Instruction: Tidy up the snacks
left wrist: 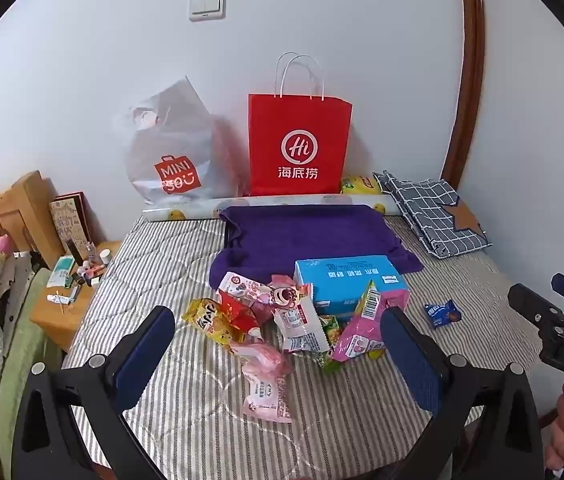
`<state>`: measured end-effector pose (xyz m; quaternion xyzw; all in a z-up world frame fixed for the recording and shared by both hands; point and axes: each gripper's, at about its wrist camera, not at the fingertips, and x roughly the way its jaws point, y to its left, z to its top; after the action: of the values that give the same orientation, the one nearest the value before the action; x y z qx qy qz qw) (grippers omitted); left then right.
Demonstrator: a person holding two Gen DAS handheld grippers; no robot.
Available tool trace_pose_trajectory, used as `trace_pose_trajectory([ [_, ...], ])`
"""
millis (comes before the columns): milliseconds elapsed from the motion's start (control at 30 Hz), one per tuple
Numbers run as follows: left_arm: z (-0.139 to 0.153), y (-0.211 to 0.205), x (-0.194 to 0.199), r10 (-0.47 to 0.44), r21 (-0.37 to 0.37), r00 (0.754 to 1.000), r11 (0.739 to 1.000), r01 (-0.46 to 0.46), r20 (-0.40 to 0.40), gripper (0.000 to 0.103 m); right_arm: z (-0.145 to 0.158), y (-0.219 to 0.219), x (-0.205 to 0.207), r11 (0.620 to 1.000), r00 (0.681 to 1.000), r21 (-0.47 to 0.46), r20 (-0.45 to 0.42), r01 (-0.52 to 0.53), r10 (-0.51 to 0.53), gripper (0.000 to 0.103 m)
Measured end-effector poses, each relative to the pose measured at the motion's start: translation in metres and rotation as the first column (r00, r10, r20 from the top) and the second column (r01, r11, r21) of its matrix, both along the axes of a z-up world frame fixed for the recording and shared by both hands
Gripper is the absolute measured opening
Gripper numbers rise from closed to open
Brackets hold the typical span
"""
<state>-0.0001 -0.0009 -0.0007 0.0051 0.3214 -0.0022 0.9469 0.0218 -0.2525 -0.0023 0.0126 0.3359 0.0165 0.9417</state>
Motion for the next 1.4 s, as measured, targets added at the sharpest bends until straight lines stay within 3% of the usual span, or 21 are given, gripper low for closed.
trace_pose_trajectory([
  [167,-0.003,-0.009,-0.003,0.000,0.017,1.000,1.000,0.000,-0.003,0.103,0.005,0.002,-0.004,1.000,1.000,0.012,-0.005,-0.008,0.008,0.103],
  [333,-0.008,0.001,-0.003,0.000,-0.031,1.000,1.000,0.000,-0.005,0.103,0.008,-0.003,-0.008,0.999,1.000,0.037,-0.004,-0.011,0.011,0.103],
  [1400,0.007,0.003,-0.002,-0.010,-0.029,1.000,1.000,0.010,-0.002,0.103,0.013,0.004,-0.014,0.998,0.999,0.052,0.014,-0.031,0.031,0.103],
])
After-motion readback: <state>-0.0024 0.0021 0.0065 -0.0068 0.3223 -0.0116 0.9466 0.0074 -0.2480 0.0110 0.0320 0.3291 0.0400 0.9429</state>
